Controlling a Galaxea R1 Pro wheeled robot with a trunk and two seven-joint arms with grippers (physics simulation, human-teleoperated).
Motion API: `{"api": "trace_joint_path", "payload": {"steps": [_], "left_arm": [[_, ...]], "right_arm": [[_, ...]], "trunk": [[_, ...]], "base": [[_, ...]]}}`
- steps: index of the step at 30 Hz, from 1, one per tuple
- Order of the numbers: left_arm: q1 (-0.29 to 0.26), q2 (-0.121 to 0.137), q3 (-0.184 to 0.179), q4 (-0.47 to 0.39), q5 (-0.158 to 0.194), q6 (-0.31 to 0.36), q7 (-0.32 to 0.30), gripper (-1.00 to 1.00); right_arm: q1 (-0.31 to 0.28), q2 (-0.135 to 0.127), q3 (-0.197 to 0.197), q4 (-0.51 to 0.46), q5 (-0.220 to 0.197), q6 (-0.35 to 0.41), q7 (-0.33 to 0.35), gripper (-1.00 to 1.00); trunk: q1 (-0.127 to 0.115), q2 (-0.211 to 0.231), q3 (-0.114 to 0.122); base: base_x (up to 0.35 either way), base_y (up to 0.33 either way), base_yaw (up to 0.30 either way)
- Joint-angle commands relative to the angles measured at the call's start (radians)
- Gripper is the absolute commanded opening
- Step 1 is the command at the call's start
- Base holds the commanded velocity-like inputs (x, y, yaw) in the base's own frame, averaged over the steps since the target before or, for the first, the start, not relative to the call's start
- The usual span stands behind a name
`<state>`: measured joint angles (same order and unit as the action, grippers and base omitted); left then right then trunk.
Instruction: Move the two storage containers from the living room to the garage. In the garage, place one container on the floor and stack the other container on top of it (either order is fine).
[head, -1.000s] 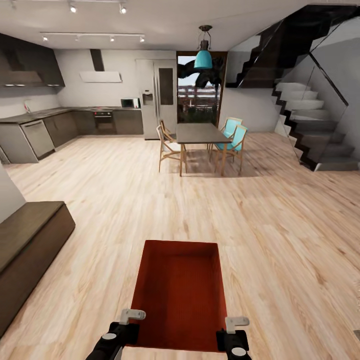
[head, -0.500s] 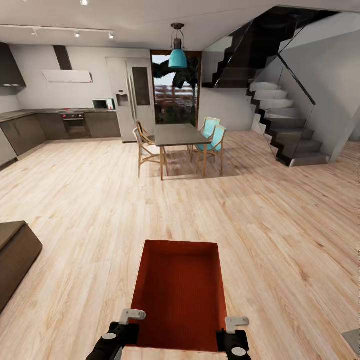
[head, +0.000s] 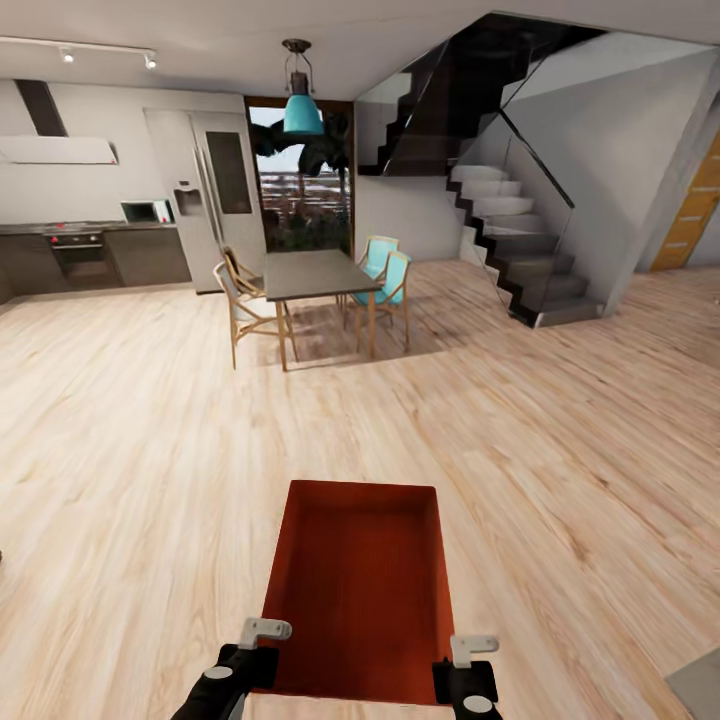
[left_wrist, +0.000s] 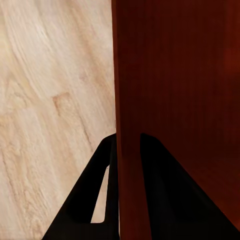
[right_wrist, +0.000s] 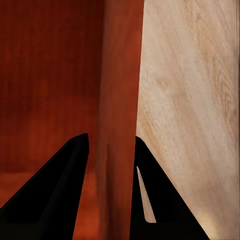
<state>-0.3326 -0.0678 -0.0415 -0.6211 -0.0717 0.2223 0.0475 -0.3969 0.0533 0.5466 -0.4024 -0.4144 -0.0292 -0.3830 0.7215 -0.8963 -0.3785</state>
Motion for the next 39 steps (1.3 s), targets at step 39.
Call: {"api": "trace_joint_path", "payload": {"steps": [39], "left_arm": [[0.001, 0.0, -0.026, 0.0, -0.094, 0.006, 0.012, -1.0]], "right_arm": [[-0.01, -0.001, -0.005, -0.009, -0.003, -0.006, -0.099, -1.0]], "trunk": [[0.001, -0.001, -0.001]], "base": [[0.321, 0.0, -0.009]]}}
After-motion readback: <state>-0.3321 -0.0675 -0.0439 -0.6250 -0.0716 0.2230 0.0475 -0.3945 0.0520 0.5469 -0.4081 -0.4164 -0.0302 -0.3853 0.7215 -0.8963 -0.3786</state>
